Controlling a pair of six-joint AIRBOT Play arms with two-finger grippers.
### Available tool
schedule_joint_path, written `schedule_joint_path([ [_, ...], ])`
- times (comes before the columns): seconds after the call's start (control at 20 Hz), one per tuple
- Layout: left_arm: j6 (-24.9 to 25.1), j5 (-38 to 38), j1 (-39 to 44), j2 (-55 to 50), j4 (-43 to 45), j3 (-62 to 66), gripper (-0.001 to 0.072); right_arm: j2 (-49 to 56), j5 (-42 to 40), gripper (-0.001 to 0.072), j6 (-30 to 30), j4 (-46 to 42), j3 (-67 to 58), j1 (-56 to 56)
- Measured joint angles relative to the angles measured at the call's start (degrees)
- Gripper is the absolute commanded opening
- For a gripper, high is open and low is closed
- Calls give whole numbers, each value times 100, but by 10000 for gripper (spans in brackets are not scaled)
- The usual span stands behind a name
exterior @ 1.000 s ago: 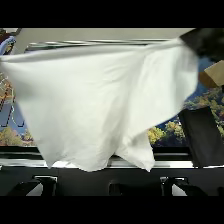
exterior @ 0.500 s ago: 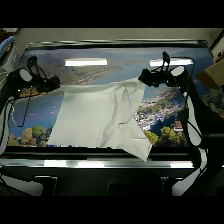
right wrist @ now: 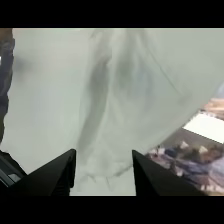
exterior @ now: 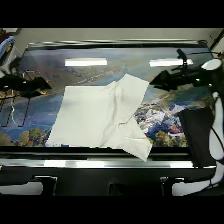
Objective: Fold the clothes and pants, and hang the long-sleeved shirts on hangers.
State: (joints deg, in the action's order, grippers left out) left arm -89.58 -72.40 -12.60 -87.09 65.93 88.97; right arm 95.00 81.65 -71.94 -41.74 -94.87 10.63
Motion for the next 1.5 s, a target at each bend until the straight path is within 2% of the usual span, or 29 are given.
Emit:
schedule_joint_path([
  [0.05,96,-164,-249,315,-142,-184,717,-334,164,497,55,-186,356,111],
  [0.1,160,-284,-476,603,-254,-420,717,-654,284,503,107,-367,780,197],
  [0.4,518,-431,-1357,1930,-761,-2787,717,-2260,26,503,450,-1134,4284,424],
  [0.6,859,-404,-1491,2168,-1073,-3965,717,-2601,-490,503,820,-1058,5685,448],
  [1.15,1408,-415,-1541,2267,-1237,-4592,717,-2677,-1740,501,1460,-549,6347,446],
  [1.5,1521,-466,-1637,2271,-1198,-4610,717,-2238,-1624,484,1757,-111,6367,446],
])
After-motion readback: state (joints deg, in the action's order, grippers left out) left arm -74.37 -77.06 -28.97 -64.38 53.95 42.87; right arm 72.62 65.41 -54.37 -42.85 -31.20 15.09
